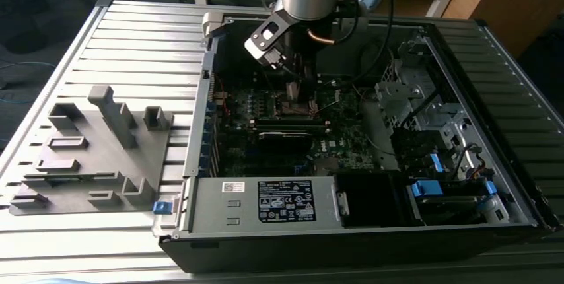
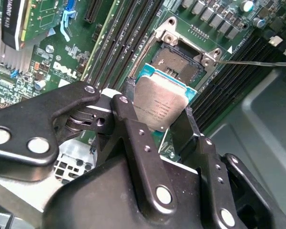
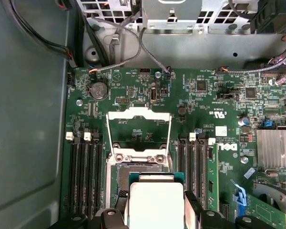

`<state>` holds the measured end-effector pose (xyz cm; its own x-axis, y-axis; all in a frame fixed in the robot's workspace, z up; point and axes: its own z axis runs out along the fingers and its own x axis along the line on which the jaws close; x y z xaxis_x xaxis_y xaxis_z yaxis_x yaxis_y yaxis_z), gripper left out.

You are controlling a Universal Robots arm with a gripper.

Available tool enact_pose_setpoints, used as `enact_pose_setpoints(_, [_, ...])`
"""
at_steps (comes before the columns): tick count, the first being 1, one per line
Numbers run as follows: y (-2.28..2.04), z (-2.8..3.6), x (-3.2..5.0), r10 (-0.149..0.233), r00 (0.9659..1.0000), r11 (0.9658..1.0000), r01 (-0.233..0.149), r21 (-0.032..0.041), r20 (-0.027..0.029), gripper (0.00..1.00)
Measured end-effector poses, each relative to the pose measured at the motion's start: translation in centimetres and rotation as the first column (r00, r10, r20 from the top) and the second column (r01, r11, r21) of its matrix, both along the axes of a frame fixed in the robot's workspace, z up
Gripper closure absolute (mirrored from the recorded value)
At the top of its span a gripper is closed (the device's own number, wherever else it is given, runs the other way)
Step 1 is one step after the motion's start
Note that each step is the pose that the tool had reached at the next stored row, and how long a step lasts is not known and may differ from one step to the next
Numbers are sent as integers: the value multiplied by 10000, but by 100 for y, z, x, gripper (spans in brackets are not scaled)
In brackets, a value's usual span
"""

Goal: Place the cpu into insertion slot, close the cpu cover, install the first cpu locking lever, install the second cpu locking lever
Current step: 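Place the cpu into insertion slot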

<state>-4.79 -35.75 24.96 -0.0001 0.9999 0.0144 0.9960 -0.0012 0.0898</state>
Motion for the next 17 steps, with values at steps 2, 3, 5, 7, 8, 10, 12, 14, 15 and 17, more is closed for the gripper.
enact_pose_setpoints(2, [0,-1,0,0,10000,10000,0,-3,-1,46])
enact_pose_setpoints(3, [2,-1,-1,-1,10000,10000,1,-3,-1,46])
enact_pose_setpoints(5, [16,-3,-4,-1,10000,10000,1,-2,0,46])
enact_pose_setpoints(7, [30,-5,-7,0,10000,10000,0,-2,-1,46])
enact_pose_setpoints(8, [37,-7,-9,0,10000,10000,0,-2,0,46])
enact_pose_setpoints(10, [51,-15,-13,0,10000,10000,0,-2,0,46])
enact_pose_setpoints(12, [60,-33,-16,0,10000,10000,0,-1,0,46])
enact_pose_setpoints(14, [67,-54,-19,0,10000,10000,0,-2,0,46])
enact_pose_setpoints(15, [69,-63,-20,0,10000,10000,0,-2,0,46])
enact_pose_setpoints(17, [72,-77,-21,0,10000,10000,0,-1,0,46])
